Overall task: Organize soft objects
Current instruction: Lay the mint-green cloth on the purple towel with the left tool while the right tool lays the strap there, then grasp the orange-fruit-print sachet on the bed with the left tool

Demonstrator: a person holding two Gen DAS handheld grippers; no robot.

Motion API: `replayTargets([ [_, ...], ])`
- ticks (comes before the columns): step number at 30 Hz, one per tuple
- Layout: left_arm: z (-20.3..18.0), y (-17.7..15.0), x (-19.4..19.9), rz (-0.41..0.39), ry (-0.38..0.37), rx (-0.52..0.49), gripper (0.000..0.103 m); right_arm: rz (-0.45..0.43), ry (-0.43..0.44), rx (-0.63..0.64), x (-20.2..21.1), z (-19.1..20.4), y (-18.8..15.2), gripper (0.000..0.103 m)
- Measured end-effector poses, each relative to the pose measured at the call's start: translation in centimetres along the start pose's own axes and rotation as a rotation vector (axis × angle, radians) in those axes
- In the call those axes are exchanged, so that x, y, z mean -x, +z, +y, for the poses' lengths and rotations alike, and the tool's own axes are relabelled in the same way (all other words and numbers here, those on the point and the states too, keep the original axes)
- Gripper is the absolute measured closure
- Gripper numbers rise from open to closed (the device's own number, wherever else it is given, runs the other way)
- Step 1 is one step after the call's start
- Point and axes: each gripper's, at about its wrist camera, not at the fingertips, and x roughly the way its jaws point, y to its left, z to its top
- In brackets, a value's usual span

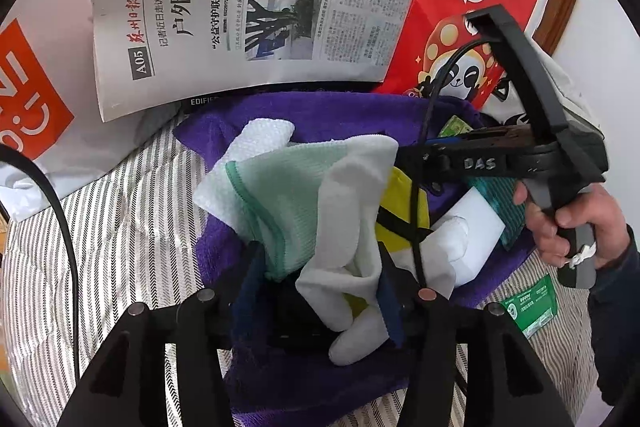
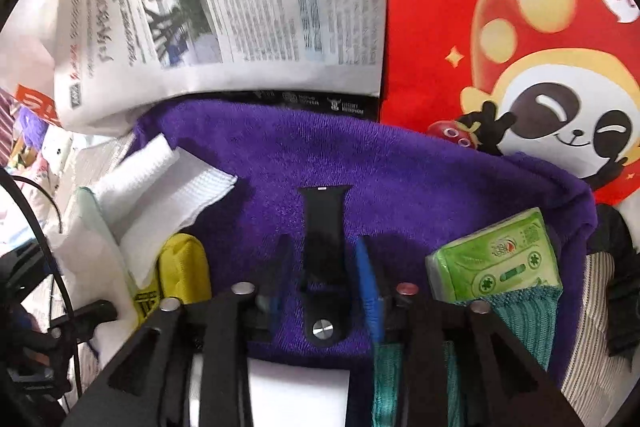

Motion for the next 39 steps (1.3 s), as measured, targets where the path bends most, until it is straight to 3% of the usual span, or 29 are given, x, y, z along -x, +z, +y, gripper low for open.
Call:
replayTargets([
  [2, -0.1, 0.2, -0.1, 0.010, 0.006, -0.003, 0.051, -0.022, -0.008, 0.004, 1.0, -0.4, 0.0, 0.054],
  [9, -0.7, 0.5, 0.4, 0.030, 0.024, -0.003, 0.043, -0.067, -0.019, 0.012, 5.3, -0.9, -1.1, 0.054],
  [13, -1.1, 0.6, 1.1, 0.041, 0.041, -0.007, 0.033, -0.092, -0.046, 0.019, 8.1, -0.9, -2.8, 0.053],
  [18, -1.8, 0.7, 1.9, 0.054, 0.101, -0.031, 0.029, -0.124, -0.057, 0.005, 12.3, -0.9, -6.9, 0.043],
  [20, -1.8, 0.8, 2.4, 0.046, 0.103, -0.026, 0.025, -0.129, -0.064, 0.001, 12.9, -0.9, -7.8, 0.042],
  [27, -2.3, 1.1, 4.9, 0.027, 0.129, 0.000, 0.025, -0.129, -0.107, -0.005, 15.5, -1.1, -13.6, 0.042],
  [32, -4.6, -0.7, 7.3, 0.018, 0.125, -0.048, 0.025, -0.121, -0.087, -0.050, 16.6, -1.9, -17.3, 0.042],
  [39, -9.3, -6.7, 6.9, 0.101, 0.070, -0.127, 0.025, -0.101, -0.062, -0.118, 17.8, -2.5, -21.9, 0.042],
])
